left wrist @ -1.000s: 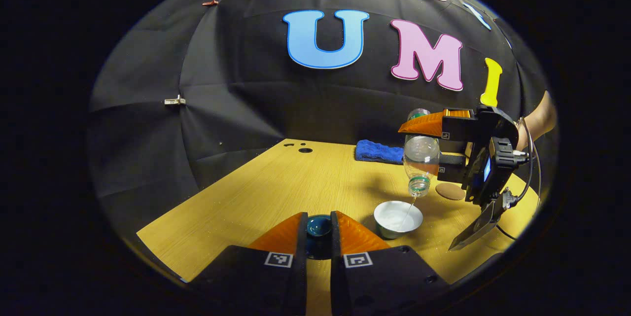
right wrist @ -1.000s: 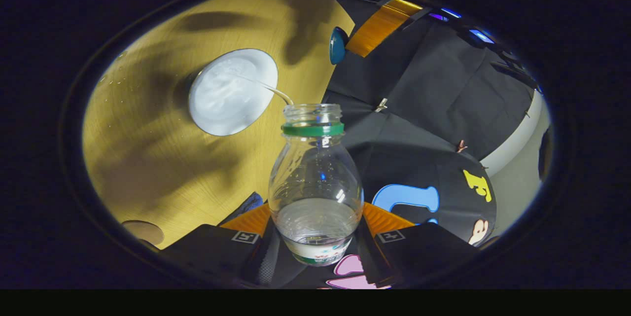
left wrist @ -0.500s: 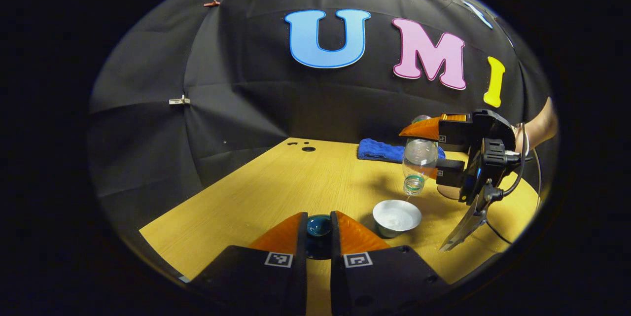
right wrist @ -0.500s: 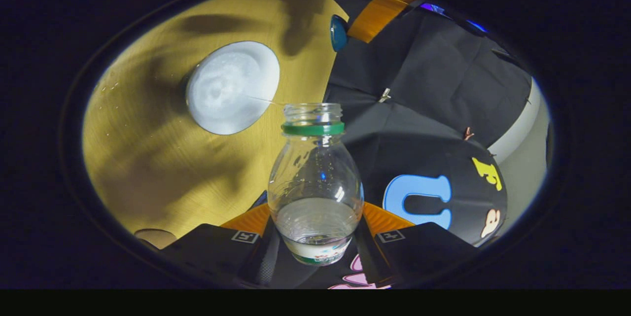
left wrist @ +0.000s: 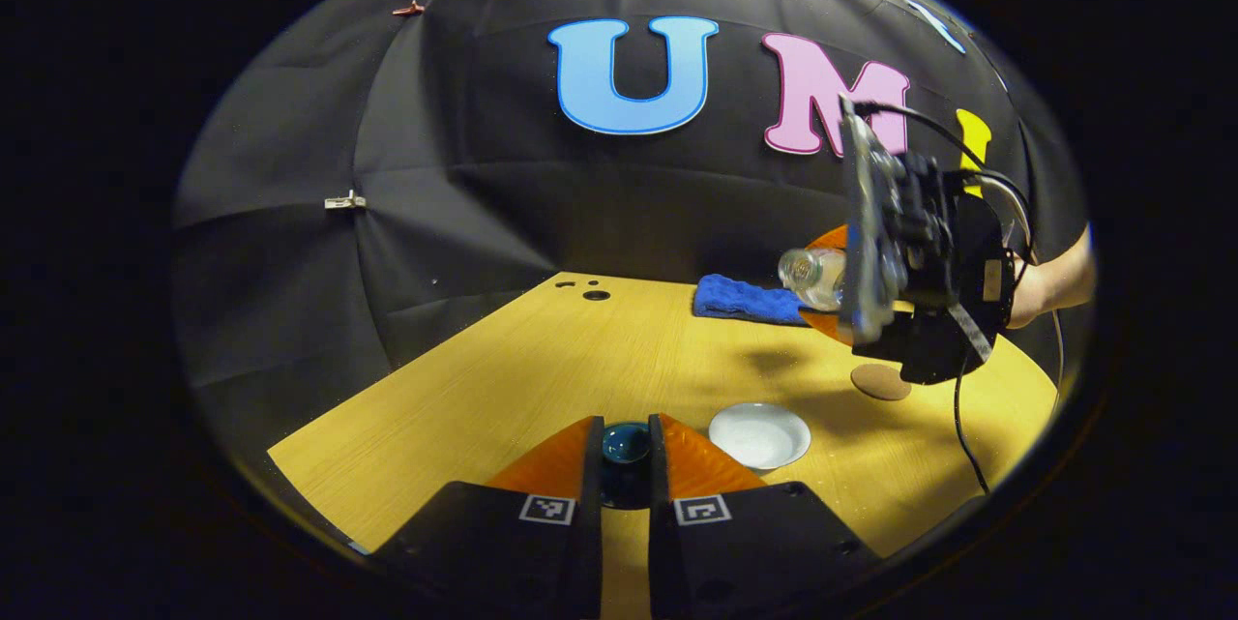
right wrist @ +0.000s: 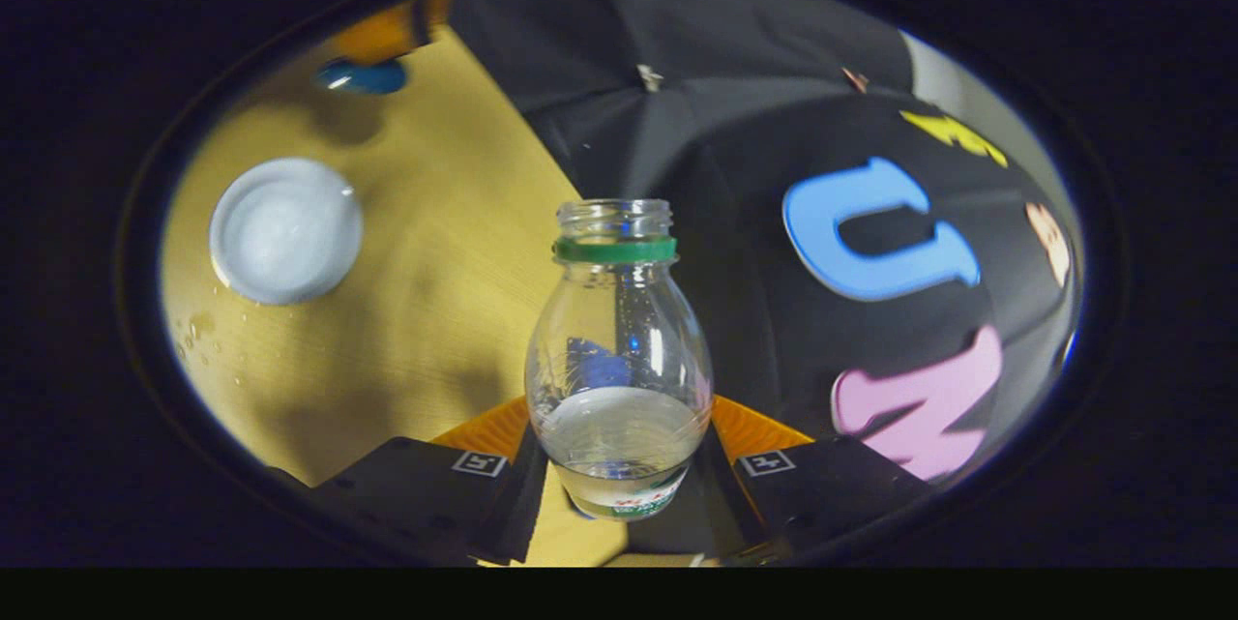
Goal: Open the teacup lid with one hand, grasp the water bottle and pour water into the teacup with the other hand; after pouring, place the water bottle on the coaster and then close the teacup lid.
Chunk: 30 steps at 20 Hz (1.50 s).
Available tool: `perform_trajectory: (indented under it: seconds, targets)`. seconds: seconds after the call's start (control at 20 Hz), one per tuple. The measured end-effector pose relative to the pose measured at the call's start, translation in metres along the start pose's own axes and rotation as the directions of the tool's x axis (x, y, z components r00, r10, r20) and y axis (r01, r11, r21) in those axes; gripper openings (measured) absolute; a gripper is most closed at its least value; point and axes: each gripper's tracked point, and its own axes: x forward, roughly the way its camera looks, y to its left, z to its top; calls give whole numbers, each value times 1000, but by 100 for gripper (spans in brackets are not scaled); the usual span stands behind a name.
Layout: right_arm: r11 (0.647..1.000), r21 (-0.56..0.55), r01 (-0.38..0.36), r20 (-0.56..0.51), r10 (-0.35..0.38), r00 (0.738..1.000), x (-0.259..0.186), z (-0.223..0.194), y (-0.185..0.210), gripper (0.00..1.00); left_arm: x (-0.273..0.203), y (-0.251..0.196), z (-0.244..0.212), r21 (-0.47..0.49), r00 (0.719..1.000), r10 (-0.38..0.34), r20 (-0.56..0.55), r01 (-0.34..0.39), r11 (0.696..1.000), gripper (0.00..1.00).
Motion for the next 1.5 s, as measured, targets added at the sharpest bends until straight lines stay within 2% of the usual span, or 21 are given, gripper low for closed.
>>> perform_trajectory:
  seconds: [0.1, 0.15, 0.2, 0.3, 0.4, 0.45, 0.55, 0.7, 0.85, 0.95, 1.05, 1.15, 1.2, 1.25, 1.35, 1.4, 1.5]
  targets:
    - [973, 232, -17, -69, 34, 997, 0, -19, -9, 72, 3, -8, 5, -2, 1000, -11, 5, 11, 1000, 23]
    - [937, 348, -13, -91, 47, 995, 0, -28, -14, 71, 5, -11, 6, 0, 1000, -15, 3, 15, 1000, 23]
    - [886, 463, -7, -106, 63, 992, 0, -37, -18, 72, 6, -15, 7, 5, 1000, -20, 5, 20, 1000, 23]
    - [749, 662, 17, -131, 94, 987, -3, -58, -23, 72, 6, -23, 13, 18, 1000, -29, 11, 29, 999, 23]
    - [602, 797, 51, -154, 120, 981, 6, -81, -24, 72, 6, -30, 16, 22, 999, -38, 11, 37, 999, 23]
    - [545, 836, 67, -163, 129, 978, 12, -89, -20, 72, 7, -34, 17, 21, 999, -41, 7, 41, 999, 19]
    - [486, 868, 105, -186, 121, 975, 17, -103, -15, 72, 8, -38, 19, 17, 999, -44, 2, 44, 999, 23]
    - [453, 882, 129, -193, 100, 976, 24, -111, -8, 72, 8, -46, 22, 18, 999, -47, 0, 47, 999, 23]
    - [360, 924, 132, -179, 102, 979, 25, -118, -2, 69, 9, -52, 25, 24, 999, -51, -1, 51, 998, 23]
    - [303, 943, 139, -173, 88, 981, 32, -122, 3, 72, 11, -56, 29, 28, 998, -56, 7, 56, 998, 23]
    - [269, 952, 145, -172, 78, 982, 30, -121, 9, 72, 13, -59, 33, 34, 998, -57, 17, 57, 998, 27]
    - [266, 953, 148, -170, 63, 983, 32, -122, 12, 72, 15, -60, 37, 38, 998, -55, 26, 54, 998, 23]
    - [277, 950, 147, -170, 59, 984, 33, -122, 13, 72, 17, -60, 37, 38, 998, -56, 29, 55, 998, 19]
    - [289, 945, 151, -174, 57, 983, 32, -124, 14, 72, 19, -61, 38, 37, 998, -54, 30, 53, 998, 23]
    - [298, 943, 151, -165, 22, 986, 34, -123, 11, 72, 20, -61, 37, 35, 998, -54, 30, 53, 998, 19]
    - [297, 943, 152, -166, 21, 986, 34, -125, 12, 72, 21, -62, 37, 32, 998, -54, 28, 53, 998, 23]
    - [279, 947, 159, -168, 11, 986, 33, -125, 12, 72, 23, -63, 35, 21, 998, -55, 24, 54, 998, 19]
